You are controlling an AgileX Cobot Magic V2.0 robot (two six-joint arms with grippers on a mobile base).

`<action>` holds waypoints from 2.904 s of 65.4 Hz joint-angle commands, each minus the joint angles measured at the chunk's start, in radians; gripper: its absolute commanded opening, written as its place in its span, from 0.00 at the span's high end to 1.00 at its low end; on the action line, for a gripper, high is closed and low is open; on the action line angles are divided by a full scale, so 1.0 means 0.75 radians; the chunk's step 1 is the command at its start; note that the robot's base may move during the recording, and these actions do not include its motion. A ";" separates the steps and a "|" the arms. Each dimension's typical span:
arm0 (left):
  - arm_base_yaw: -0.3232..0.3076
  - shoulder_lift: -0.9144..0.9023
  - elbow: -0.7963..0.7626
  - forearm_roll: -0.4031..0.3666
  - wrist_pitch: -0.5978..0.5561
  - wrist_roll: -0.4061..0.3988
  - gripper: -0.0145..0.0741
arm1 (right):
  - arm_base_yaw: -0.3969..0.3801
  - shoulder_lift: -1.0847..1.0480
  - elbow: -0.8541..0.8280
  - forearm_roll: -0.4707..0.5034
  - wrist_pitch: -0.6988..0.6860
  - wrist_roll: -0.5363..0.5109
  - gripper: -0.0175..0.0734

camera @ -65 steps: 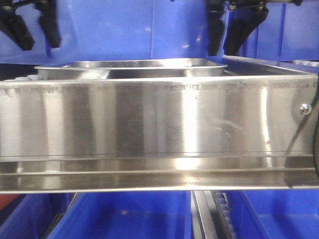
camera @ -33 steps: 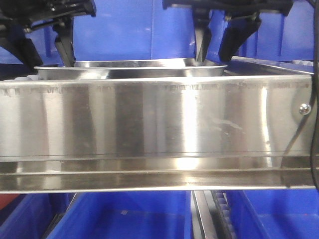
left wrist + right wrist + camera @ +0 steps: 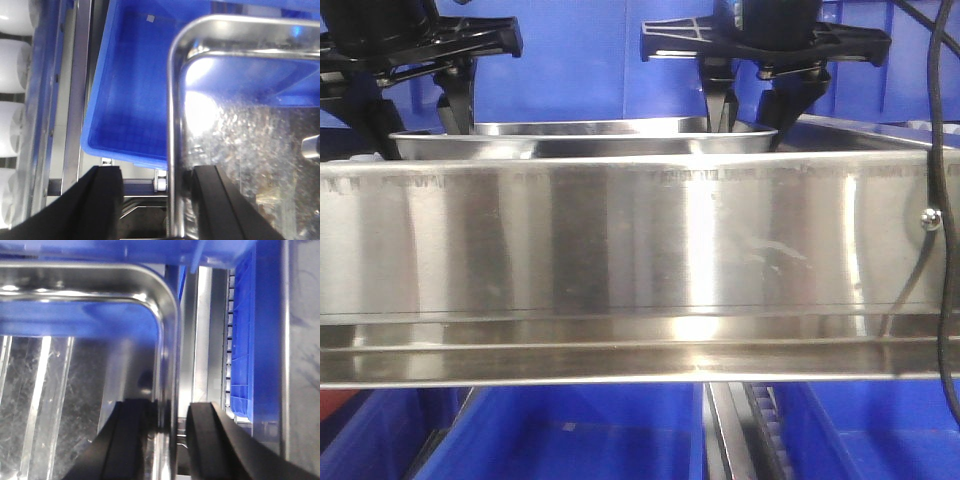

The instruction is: Stack silver trays without gaps

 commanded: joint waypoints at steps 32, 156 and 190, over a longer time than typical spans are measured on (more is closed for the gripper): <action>-0.011 0.028 -0.008 -0.022 -0.005 0.004 0.85 | -0.002 0.006 -0.007 -0.012 0.015 0.003 0.82; -0.412 -0.441 -0.453 0.423 0.038 -0.290 0.85 | 0.129 -0.674 -0.167 -0.441 0.057 0.173 0.82; -0.433 -0.357 -0.498 0.483 0.149 -0.290 0.85 | 0.127 -0.674 -0.167 -0.492 0.040 0.147 0.82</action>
